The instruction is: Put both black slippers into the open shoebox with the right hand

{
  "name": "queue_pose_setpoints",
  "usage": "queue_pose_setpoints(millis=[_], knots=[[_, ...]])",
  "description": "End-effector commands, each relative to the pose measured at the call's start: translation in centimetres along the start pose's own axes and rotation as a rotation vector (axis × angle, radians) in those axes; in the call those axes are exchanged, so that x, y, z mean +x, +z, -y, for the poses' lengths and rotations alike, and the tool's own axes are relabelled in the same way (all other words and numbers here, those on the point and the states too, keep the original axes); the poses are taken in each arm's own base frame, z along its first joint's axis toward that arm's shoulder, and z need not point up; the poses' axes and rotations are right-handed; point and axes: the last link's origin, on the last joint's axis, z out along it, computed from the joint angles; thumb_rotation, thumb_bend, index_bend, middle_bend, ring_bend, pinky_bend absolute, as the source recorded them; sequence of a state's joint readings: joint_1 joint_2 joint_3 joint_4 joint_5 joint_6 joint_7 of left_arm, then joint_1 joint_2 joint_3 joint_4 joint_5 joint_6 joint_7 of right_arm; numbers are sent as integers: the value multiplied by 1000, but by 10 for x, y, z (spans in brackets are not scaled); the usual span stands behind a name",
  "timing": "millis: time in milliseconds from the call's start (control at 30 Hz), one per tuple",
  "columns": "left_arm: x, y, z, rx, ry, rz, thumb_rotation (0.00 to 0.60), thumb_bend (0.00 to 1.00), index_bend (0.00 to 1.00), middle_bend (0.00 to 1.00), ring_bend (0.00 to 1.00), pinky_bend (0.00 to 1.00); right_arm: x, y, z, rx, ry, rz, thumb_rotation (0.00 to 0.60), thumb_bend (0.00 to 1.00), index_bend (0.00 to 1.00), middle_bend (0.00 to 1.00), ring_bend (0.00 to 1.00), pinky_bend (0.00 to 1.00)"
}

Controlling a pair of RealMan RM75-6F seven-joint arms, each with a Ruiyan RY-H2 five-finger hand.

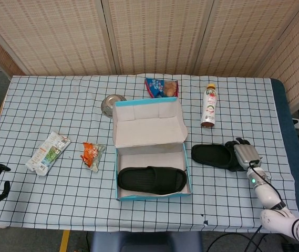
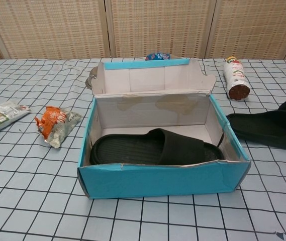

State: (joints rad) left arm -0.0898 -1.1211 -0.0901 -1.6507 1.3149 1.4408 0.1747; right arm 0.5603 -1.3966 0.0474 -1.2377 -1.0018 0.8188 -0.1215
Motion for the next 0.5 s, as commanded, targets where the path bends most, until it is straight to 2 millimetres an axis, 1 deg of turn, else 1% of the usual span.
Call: queue_pose_setpoints(millis=[33, 100, 167, 267, 400, 500], knots=[[0, 0, 0, -2, 5, 1, 600, 500, 347, 262, 329, 529, 1, -1, -3, -1, -2, -11, 600, 31, 355, 360, 195, 221], [0, 0, 0, 1, 2, 2, 600, 499, 347, 262, 329, 529, 3, -2, -4, -2, 2, -23, 600, 31, 393, 409, 254, 269], [0, 0, 0, 2, -1, 2, 600, 500, 347, 262, 329, 529, 9, -4, -4, 1, 2, -58, 600, 31, 437, 448, 290, 318], [0, 0, 1, 3, 4, 2, 600, 500, 347, 262, 329, 529, 24, -11, -3, 10, -24, -134, 600, 31, 484, 493, 330, 370], [0, 0, 0, 1, 1, 4, 600, 500, 347, 262, 329, 529, 44, -26, 0, -2, -165, -272, 600, 31, 500, 511, 339, 381], [-1, 0, 0, -2, 7, 4, 600, 502, 347, 262, 329, 529, 57, -45, 10, -37, -301, -406, 600, 31, 509, 520, 344, 389]])
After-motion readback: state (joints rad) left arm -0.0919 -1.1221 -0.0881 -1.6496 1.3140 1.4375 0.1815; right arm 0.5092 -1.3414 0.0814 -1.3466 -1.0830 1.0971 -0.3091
